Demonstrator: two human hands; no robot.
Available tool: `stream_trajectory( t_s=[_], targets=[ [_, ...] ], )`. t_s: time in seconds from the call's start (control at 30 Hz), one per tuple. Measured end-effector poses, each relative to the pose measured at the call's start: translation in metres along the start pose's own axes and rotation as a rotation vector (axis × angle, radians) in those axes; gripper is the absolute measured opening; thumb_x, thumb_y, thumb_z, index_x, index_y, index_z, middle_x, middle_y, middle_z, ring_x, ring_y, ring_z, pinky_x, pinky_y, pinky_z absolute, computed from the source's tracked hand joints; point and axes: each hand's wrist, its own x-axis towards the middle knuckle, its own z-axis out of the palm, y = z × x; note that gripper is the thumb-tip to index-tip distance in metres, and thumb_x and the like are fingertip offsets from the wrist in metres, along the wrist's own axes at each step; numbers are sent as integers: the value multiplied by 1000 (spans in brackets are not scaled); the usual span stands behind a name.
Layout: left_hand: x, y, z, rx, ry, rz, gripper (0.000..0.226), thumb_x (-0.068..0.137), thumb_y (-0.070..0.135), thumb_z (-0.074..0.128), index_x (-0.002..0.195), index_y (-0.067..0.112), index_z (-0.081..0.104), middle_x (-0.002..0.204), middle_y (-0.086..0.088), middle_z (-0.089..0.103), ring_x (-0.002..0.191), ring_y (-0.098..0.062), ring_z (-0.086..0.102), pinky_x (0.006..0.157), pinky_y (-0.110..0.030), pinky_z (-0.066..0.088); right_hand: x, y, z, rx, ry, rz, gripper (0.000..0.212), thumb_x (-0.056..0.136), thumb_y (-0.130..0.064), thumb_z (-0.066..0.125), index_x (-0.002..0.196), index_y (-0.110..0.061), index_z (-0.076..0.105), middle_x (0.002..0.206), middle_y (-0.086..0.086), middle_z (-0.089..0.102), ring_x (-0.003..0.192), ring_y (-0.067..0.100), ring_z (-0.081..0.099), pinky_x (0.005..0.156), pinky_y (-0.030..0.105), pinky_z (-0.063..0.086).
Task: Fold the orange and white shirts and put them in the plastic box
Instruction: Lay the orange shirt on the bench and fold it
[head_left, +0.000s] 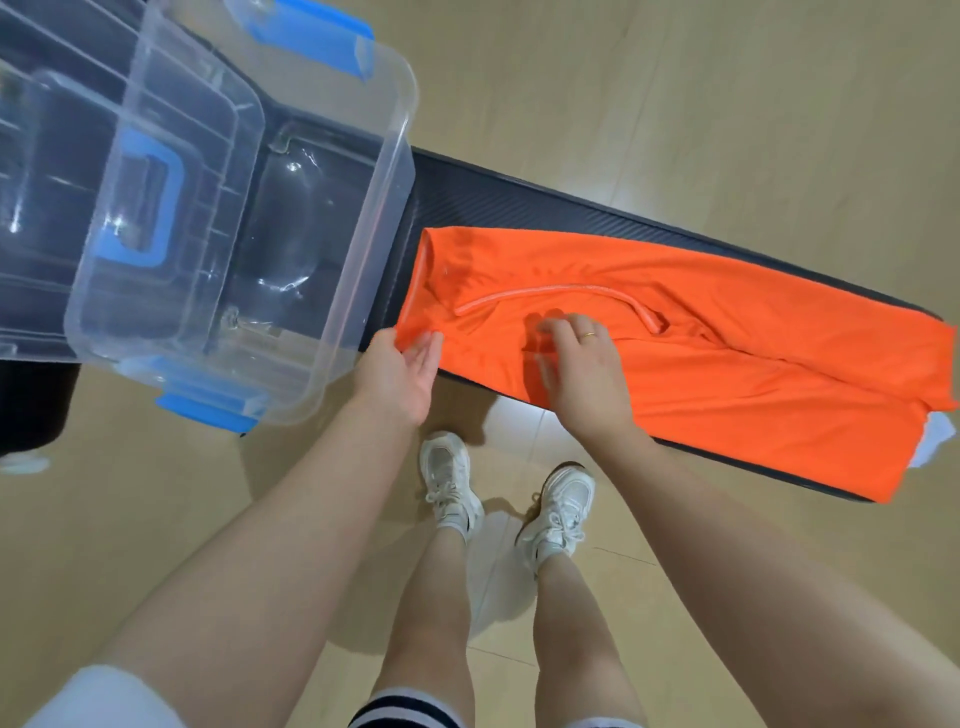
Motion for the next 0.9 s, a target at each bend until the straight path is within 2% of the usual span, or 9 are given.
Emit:
stream_trajectory(
  t_s=[0.1, 0.2, 0.27, 0.37, 0.43, 0.57, 0.67, 0.77, 0.9],
  targets=[
    [4, -12, 6, 235, -26, 149, 28, 96, 9, 29, 117, 7, 46, 101, -3, 51, 94, -13, 57, 80, -17, 48, -21, 9, 8, -100, 103, -135, 40, 85, -16, 47, 125, -9, 49, 135, 14, 51, 123, 35, 45, 106, 43, 35],
    [11, -25, 2, 432, 104, 316, 46, 92, 10, 41, 137, 10, 31, 112, -4, 56, 87, -10, 59, 83, -26, 45, -46, 26, 24, -380, -128, -318, 58, 84, -28, 50, 138, -13, 36, 148, 9, 38, 135, 28, 39, 113, 40, 21],
    [15, -29, -1, 457, 165, 318, 48, 93, 11, 42, 139, 10, 28, 110, -6, 56, 75, -11, 58, 80, -28, 44, -49, 29, 26, -481, -219, -253, 62, 83, -37, 51, 138, -14, 36, 148, 8, 39, 133, 28, 42, 110, 41, 22],
    [17, -24, -4, 531, 259, 323, 38, 90, 15, 46, 123, -2, 43, 100, -16, 60, 80, -28, 60, 79, -38, 48, -33, 16, 9, -366, -259, -135, 53, 86, -43, 34, 127, -14, 51, 145, 11, 43, 128, 31, 47, 101, 44, 41],
    [18, -18, -5, 544, 301, 313, 27, 88, 19, 49, 106, -1, 51, 98, -19, 63, 86, -31, 62, 82, -43, 50, -15, 0, -6, -200, -282, -141, 48, 87, -40, 32, 120, -14, 55, 145, 9, 41, 125, 33, 48, 95, 44, 44],
    [8, -10, -1, 553, 308, 230, 33, 89, 25, 51, 104, -3, 61, 108, -33, 63, 97, -45, 62, 89, -54, 47, 40, -28, -31, -155, -219, -190, 33, 88, -22, 39, 112, -11, 59, 133, 13, 52, 109, 37, 54, 88, 43, 46],
    [1, -6, 3, 494, 295, 202, 28, 86, 29, 56, 88, 2, 65, 89, -32, 63, 65, -30, 54, 87, -54, 48, 89, -49, -38, -135, -227, -191, 28, 90, -13, 43, 113, -10, 60, 120, 14, 58, 102, 38, 52, 87, 45, 44],
    [4, -4, 9, 434, 354, 192, 26, 83, 35, 61, 64, 17, 57, 90, -23, 67, 74, -29, 56, 87, -42, 49, 133, -64, -29, -67, -370, -213, 35, 90, -9, 45, 124, -11, 52, 130, 11, 50, 115, 34, 47, 96, 43, 41],
    [7, -10, 18, 317, 352, 209, 15, 88, 27, 59, 86, 12, 56, 66, 1, 52, 64, -16, 47, 74, -28, 39, 164, -76, -9, -64, -572, -275, 52, 83, -7, 52, 134, -11, 42, 135, 12, 42, 118, 30, 49, 95, 41, 43]
  ],
)
